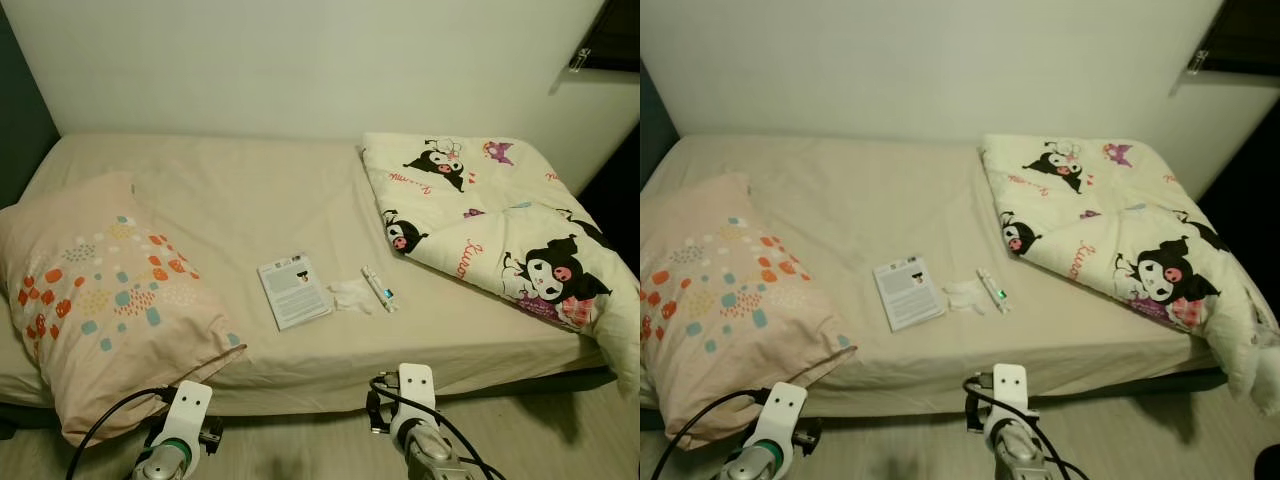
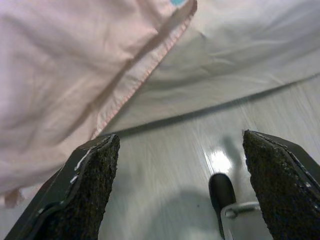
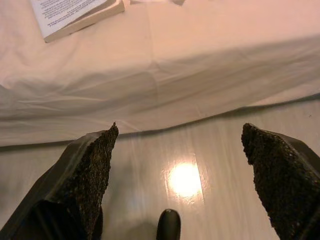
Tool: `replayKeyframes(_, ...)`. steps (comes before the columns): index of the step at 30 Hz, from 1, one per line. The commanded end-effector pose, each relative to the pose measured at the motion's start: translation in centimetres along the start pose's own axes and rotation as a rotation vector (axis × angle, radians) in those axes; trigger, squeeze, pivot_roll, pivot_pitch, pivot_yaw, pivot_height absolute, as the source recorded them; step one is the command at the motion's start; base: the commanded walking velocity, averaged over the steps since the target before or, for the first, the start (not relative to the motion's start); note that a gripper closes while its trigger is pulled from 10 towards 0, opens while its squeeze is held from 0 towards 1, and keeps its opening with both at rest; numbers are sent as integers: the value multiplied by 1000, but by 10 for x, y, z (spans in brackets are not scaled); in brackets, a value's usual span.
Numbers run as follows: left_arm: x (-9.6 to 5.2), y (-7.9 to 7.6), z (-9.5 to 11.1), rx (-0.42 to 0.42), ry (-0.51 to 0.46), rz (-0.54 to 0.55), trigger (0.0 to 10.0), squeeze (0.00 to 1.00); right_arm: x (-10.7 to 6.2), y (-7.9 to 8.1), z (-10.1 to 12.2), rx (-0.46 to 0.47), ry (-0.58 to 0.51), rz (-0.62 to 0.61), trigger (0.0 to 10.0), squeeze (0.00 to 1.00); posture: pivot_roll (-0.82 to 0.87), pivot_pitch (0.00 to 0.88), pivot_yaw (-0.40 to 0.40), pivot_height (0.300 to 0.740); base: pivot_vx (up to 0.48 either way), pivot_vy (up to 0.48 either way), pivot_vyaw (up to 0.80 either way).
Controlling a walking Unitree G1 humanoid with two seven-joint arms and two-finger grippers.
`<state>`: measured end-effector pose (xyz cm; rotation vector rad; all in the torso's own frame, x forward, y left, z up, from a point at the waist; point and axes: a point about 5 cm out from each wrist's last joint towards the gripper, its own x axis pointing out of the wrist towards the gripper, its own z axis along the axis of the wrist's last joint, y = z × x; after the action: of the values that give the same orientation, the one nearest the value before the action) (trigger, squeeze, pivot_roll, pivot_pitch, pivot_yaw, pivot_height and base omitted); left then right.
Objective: Clean up the room
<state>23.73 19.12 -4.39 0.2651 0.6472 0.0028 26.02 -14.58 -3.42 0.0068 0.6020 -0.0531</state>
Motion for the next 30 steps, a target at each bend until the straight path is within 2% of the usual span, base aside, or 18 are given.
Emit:
replayKeyframes(1,0,2,7,3,-49,6,10000,0,0,-4,2,-51,-29,-10,10000,0,134,0,-13,740,0,0,0)
replayKeyframes(3,0,3,11,3,-75,10,10000,0,-1,-4,3,-71,-45,-8,10000,0,134,0,-13,740,0,0,0)
replayKeyframes(9,1,10,24,-13,-136,43,10000,0,-1,-7,7,10,-75,10,10000,0,142,0,-19,740,0,0,0)
replayKeyframes(14,1,12,32,-12,-181,24,10000,0,-1,-8,10,66,-99,-7,10000,0,142,0,-17,740,0,0,0)
replayKeyframes(16,1,13,36,-24,-194,29,10000,0,0,-8,15,9,-123,-17,10000,0,143,0,-14,740,0,0,0)
replayKeyframes(18,1,14,37,-28,-196,31,10000,0,0,-8,16,-8,-130,-20,10000,0,143,0,-14,740,0,0,0)
replayKeyframes(19,1,14,39,-32,-205,27,10000,0,0,-3,20,-31,-155,5,10000,0,137,0,-10,740,0,0,0)
replayKeyframes(23,0,13,45,-29,-229,17,10000,0,1,3,28,-25,-187,36,10000,0,134,0,-12,740,0,0,0)
replayKeyframes(27,2,18,50,-83,-235,48,10000,0,2,4,28,-1,-175,28,10000,0,139,0,-18,740,0,0,0)
replayKeyframes(30,1,19,55,-73,-259,48,10000,0,2,4,32,25,-193,28,10000,0,143,0,-27,740,0,0,0)
